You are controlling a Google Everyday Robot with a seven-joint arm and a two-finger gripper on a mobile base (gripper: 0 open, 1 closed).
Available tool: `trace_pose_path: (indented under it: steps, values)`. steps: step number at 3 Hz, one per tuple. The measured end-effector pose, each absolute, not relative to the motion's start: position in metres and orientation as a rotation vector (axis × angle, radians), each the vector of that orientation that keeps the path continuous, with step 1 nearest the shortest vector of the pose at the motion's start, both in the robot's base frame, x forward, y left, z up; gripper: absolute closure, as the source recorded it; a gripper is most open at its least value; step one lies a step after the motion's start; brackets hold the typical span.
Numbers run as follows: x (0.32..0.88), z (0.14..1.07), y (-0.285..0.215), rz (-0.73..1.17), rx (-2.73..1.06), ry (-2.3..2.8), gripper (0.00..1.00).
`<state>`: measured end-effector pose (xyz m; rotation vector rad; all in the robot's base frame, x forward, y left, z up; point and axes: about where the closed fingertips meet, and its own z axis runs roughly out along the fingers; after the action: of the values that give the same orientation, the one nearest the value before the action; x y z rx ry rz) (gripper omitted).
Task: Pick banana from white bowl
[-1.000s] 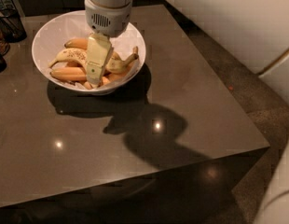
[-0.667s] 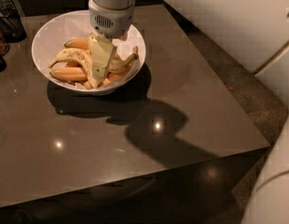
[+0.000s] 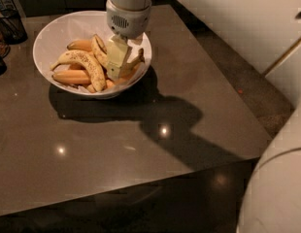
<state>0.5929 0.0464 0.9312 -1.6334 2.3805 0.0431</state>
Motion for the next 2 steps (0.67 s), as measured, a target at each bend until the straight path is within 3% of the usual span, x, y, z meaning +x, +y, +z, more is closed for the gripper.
trace_pose_path:
  steps: [2]
  values:
    - [0.586,0.913,0.065,0.068,-1.73,2.358,0.62]
